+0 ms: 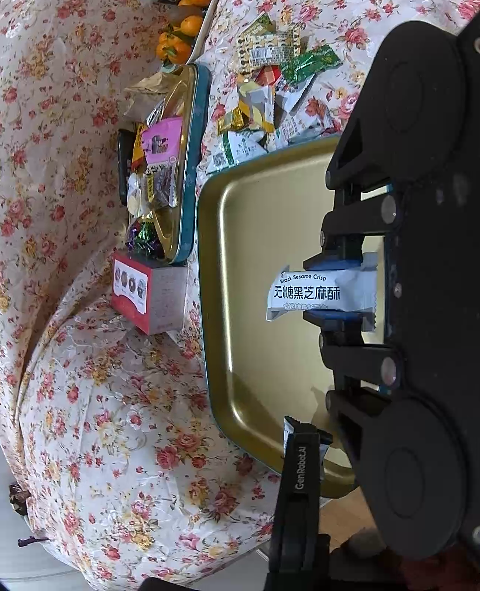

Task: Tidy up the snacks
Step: 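Lower and release the packets into the gold tray with both tools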

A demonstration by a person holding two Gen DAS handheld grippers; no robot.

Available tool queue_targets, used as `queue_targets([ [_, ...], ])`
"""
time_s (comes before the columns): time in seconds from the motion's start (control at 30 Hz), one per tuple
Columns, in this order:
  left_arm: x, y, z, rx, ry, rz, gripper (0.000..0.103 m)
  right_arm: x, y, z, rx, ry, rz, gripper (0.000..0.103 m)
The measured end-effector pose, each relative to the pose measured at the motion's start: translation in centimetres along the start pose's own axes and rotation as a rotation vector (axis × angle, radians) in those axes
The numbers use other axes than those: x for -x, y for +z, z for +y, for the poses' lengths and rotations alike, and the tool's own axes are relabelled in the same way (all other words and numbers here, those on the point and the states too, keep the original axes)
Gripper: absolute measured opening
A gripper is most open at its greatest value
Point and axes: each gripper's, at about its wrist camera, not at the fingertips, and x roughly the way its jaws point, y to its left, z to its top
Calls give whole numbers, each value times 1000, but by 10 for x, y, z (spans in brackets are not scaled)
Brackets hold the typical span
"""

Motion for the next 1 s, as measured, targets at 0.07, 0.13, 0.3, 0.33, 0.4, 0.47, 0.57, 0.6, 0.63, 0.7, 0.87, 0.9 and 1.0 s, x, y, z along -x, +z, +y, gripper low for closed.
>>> queue_targets([
  [0.07, 1, 0, 0, 1, -3, 0, 55, -3, 3, 2, 3, 4, 4, 22],
  [0.13, 1, 1, 1, 0, -6, 2, 55, -6, 7, 4, 4, 5, 6, 22],
  [0.3, 5, 2, 2, -1, -13, -16, 55, -13, 10, 7, -15, -8, 13, 22],
  [0.33, 6, 2, 2, 0, -14, -19, 55, -14, 8, 7, -15, -14, 13, 23],
  [0.4, 7, 2, 2, 0, -10, -20, 55, -15, 4, 8, -1, -32, 17, 23],
  [0.47, 6, 1, 1, -4, -8, -17, 55, -17, 0, 8, 11, -47, 29, 23],
  [0.57, 5, 0, -2, -14, 1, -9, 55, -19, -3, 5, 4, -53, 44, 22],
  [0.6, 4, 0, -3, -15, 2, -8, 55, -19, -4, 5, 3, -57, 44, 22],
  [0.63, 4, 1, -3, -16, 1, -6, 55, -19, -4, 4, 5, -62, 42, 22],
  [0.7, 3, 1, -2, -14, -3, -3, 55, -18, -4, 3, 2, -66, 37, 22],
  [0.87, 4, 1, -2, -10, -4, -3, 55, -15, -3, -2, -24, -70, 27, 22],
  [0.9, 4, 1, -2, -12, -3, -2, 55, -15, -2, -2, -29, -73, 25, 22],
  [1.0, 2, 0, -2, -18, -4, 4, 55, -13, -3, -5, -41, -76, 25, 22],
])
